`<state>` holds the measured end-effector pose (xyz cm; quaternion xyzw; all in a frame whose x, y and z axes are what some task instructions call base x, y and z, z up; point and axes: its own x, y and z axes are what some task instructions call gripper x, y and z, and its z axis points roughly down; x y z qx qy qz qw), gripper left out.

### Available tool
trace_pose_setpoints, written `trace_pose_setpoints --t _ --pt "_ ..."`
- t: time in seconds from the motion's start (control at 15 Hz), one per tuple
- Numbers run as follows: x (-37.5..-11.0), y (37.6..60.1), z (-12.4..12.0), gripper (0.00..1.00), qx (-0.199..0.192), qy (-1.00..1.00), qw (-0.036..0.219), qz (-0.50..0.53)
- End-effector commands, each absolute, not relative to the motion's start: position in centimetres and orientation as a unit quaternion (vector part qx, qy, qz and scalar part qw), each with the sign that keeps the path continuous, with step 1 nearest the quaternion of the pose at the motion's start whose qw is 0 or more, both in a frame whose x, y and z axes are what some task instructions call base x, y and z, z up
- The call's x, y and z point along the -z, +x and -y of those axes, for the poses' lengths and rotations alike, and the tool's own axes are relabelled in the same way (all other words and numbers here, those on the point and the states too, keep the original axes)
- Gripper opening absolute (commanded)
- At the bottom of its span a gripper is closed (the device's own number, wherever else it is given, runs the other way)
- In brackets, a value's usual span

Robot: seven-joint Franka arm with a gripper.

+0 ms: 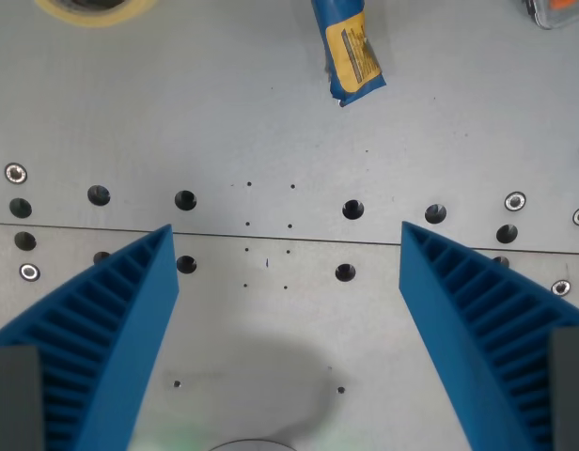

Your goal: Move above the blue bag

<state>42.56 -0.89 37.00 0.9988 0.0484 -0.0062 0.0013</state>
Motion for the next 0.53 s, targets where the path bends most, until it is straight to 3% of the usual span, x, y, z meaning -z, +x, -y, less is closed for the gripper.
trace_pose_setpoints --t 0.07,0.53 --pt "-37.20 42.53 0.89 1.00 0.004 0.999 0.001 -0.049" --pt "-36.96 42.61 0.92 1.00 0.003 0.999 0.001 -0.053"
